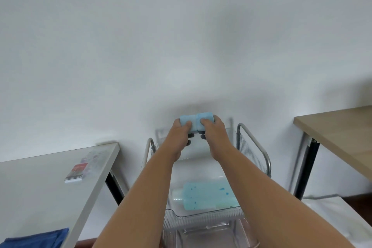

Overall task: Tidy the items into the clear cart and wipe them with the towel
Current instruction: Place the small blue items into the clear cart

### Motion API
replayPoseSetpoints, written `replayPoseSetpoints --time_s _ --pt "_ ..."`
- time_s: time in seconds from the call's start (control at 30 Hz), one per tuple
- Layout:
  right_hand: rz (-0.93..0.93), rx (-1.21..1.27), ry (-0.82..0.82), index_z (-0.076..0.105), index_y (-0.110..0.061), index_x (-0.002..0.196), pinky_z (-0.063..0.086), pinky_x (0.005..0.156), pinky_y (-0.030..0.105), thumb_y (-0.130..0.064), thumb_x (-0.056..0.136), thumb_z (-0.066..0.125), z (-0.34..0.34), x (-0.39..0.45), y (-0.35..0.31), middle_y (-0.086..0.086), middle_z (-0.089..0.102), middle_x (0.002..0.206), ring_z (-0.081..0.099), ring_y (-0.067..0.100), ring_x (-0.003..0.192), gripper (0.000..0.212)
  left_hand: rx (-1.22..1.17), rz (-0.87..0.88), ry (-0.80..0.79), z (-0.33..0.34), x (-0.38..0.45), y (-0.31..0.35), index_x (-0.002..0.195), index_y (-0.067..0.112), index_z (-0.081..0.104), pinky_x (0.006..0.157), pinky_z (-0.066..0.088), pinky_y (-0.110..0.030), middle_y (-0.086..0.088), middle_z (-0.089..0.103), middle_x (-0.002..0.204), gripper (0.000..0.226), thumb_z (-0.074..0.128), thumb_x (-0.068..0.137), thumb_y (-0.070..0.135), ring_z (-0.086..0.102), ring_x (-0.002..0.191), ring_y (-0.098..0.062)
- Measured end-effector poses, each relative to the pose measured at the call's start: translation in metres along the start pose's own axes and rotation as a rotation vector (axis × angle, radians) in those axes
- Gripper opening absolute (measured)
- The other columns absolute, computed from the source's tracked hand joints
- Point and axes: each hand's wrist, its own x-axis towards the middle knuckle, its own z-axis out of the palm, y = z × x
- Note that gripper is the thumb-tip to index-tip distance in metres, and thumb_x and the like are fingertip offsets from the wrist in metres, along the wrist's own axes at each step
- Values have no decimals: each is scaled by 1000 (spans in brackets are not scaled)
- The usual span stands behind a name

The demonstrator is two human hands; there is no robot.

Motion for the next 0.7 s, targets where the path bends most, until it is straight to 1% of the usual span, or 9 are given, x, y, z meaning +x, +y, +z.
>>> replayPoseSetpoints --time_s 0.17,0.3,0.37,0.47,0.53,0.6,0.63,0.67,0.7 --pt "-3 -9 35 56 -22 100 45 65 26 -17 93 48 -18 7 -1 1 60 94 55 14 74 11 -5 -1 -2 14 3 1 128 17 48 69 43 -28 0 59 104 25 42 105 26 57 83 -14" --pt "0 -51 23 55 -21 104 45 63 27 -17 93 47 -25 15 1 -1 60 91 56 14 72 14 -10 -7 -19 28 10 0 128 18 46 65 41 -26 0 60 106 25 41 105 25 59 81 -12" --pt "13 -73 39 58 -22 97 46 63 29 -18 92 46 -32 22 1 0 60 88 57 15 70 13 -31 -31 -13 32 17 -3 128 19 46 66 41 -26 0 60 107 25 41 105 25 60 81 -11" --pt "89 -112 135 56 -21 82 46 62 31 -18 89 46 -48 41 5 4 59 85 57 19 67 12 -68 -117 54 32 32 -15 126 19 46 65 45 -27 -3 61 108 25 44 102 22 65 76 -11" --pt "161 -250 181 53 -15 75 44 58 32 -14 87 48 -58 56 12 11 57 82 54 23 63 13 10 -194 89 32 44 -32 125 14 47 62 45 -27 -7 61 106 28 48 96 15 65 74 -15" --pt "197 -448 139 49 -9 67 36 55 32 -7 84 49 -67 69 27 15 52 77 48 26 62 17 165 -261 103 34 56 -54 123 7 52 59 40 -26 -11 58 98 31 54 92 9 58 74 -22" --pt "208 -536 107 47 -9 66 32 54 31 -4 82 49 -71 74 37 13 47 73 44 24 62 16 225 -293 109 36 61 -66 122 4 54 59 39 -25 -12 56 92 31 55 90 6 54 74 -24" --pt "221 -607 79 47 -10 69 28 53 29 -3 80 50 -74 78 45 9 43 70 40 23 62 13 255 -323 105 38 66 -76 121 1 54 61 41 -27 -11 54 89 31 55 90 4 52 74 -24" --pt "238 -671 56 48 -11 75 26 52 27 -3 79 51 -78 81 54 6 41 70 37 21 61 9 295 -357 83 41 70 -85 123 -1 53 65 44 -29 -11 53 91 32 54 92 2 51 77 -25"
